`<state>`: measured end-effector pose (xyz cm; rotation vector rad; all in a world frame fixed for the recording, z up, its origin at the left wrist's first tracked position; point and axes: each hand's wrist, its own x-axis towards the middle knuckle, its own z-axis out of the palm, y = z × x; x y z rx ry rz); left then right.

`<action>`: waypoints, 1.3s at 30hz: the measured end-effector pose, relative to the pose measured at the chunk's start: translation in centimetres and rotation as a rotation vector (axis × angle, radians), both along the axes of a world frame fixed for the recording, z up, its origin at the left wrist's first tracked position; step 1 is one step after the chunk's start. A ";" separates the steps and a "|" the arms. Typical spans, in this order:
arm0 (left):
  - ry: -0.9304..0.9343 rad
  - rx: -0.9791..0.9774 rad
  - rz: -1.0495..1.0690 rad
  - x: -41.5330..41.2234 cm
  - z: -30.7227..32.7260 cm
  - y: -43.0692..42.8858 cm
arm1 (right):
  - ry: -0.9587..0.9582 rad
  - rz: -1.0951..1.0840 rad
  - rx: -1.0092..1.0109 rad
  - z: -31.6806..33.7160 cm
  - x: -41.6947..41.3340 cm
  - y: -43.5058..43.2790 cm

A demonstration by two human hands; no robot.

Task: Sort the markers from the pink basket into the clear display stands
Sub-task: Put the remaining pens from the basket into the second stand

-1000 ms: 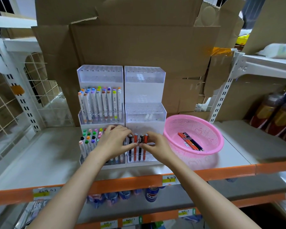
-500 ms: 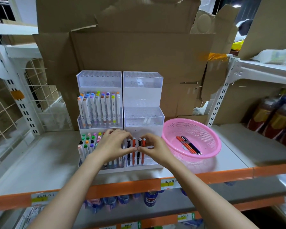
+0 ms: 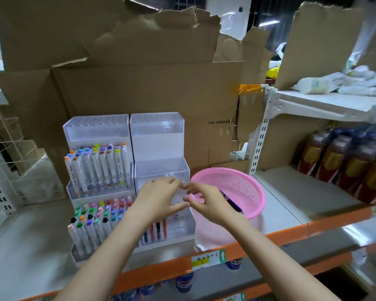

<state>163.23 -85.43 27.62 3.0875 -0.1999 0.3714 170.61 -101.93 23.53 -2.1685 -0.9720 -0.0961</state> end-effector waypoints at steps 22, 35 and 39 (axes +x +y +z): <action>0.467 -0.115 0.304 15.2 -9.0 -11.5 | 0.075 -0.241 -0.696 -6.5 13.5 -8.9; 0.613 -0.078 0.514 18.4 -10.2 -13.8 | 0.240 -0.253 -0.566 -8.1 16.3 -7.8; 0.651 -0.082 0.483 18.3 -10.1 -13.6 | 0.269 -0.236 -0.523 -8.1 16.3 -8.1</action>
